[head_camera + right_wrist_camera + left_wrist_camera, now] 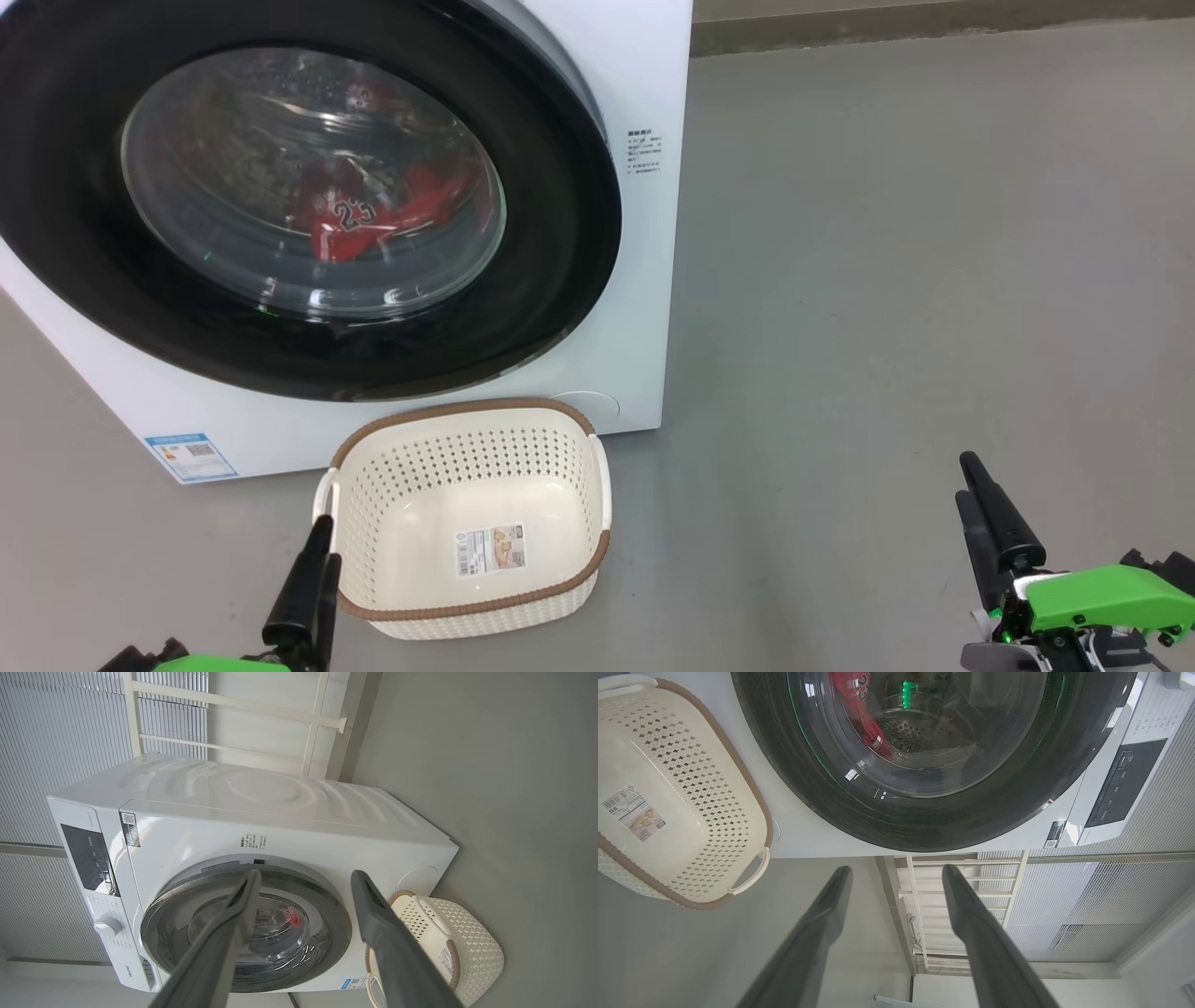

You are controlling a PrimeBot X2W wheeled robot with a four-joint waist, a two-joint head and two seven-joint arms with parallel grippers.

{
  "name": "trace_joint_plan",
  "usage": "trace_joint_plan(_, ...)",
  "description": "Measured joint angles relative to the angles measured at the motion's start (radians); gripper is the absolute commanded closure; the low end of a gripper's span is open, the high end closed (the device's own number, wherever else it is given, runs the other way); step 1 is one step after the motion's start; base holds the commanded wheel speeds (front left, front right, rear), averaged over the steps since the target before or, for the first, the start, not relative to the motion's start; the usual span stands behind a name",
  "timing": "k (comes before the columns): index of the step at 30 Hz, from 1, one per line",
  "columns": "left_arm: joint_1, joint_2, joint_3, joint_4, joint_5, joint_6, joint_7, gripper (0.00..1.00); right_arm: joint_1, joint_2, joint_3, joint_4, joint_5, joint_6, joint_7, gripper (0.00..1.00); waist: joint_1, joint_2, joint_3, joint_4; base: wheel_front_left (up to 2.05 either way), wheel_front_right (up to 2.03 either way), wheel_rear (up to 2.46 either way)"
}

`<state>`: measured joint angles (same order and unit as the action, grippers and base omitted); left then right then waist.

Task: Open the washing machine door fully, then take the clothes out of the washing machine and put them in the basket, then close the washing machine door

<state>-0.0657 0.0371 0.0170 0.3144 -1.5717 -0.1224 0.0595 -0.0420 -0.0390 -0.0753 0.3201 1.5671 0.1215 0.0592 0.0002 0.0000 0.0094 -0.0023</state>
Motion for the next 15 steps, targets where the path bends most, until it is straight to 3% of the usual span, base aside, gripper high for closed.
trace_joint_plan(15,-0.004,0.006,-0.012,-0.026,0.188,0.0,-0.044,0.0,-0.007,-0.021,0.03,-0.008,-0.166,0.0,-0.042,0.0,0.0,0.0,0.01,-0.003,0.0,0.0,0.0)
